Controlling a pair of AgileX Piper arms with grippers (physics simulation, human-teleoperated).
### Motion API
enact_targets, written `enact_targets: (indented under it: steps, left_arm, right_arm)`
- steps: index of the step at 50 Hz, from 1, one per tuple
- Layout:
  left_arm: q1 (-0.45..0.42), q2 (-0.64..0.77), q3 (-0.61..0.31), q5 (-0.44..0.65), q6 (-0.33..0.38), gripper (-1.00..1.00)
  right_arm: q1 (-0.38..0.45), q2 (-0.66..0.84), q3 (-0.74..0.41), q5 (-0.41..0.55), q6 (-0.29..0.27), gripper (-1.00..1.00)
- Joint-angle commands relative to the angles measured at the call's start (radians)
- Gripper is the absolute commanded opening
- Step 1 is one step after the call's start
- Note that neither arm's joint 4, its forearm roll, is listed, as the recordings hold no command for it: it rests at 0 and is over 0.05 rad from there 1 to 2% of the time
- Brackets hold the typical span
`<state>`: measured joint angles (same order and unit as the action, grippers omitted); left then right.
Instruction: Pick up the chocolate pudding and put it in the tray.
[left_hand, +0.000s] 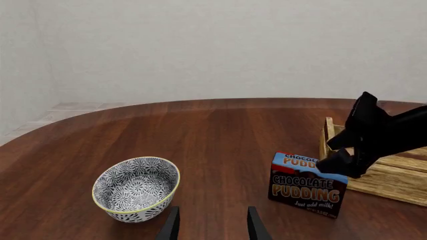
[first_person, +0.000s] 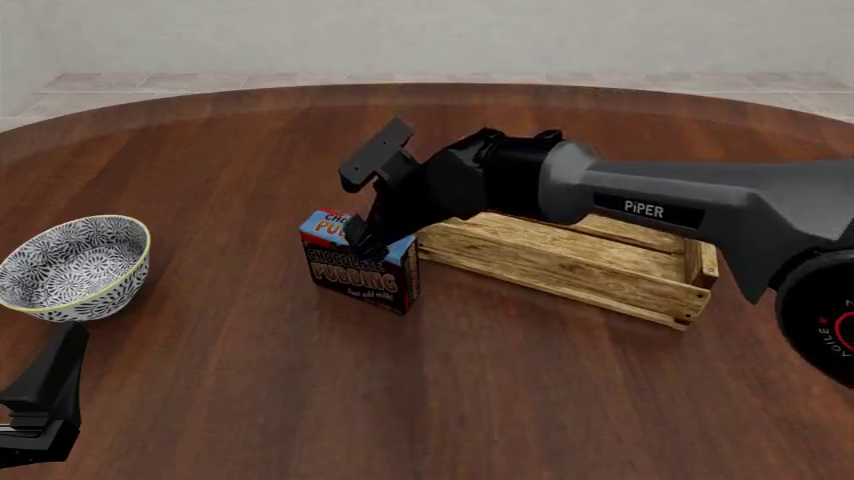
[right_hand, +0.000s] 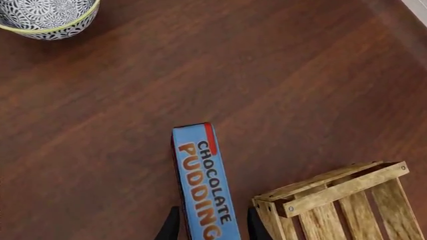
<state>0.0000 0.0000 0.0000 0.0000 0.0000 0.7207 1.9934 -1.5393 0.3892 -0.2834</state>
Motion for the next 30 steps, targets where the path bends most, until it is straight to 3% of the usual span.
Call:
enact_targets:
  steps: [1,30]
  left_arm:
    - [0.0,0.0,0.0,0.0,0.0,1.0]
    - [0.0,0.0,0.0,0.0,0.0,1.0]
  right_arm:
    - [0.006,0.013,0.0,-0.001,0.008,1.0]
    - [-0.003,0.041,0.006,-0.001,0.007,1.0]
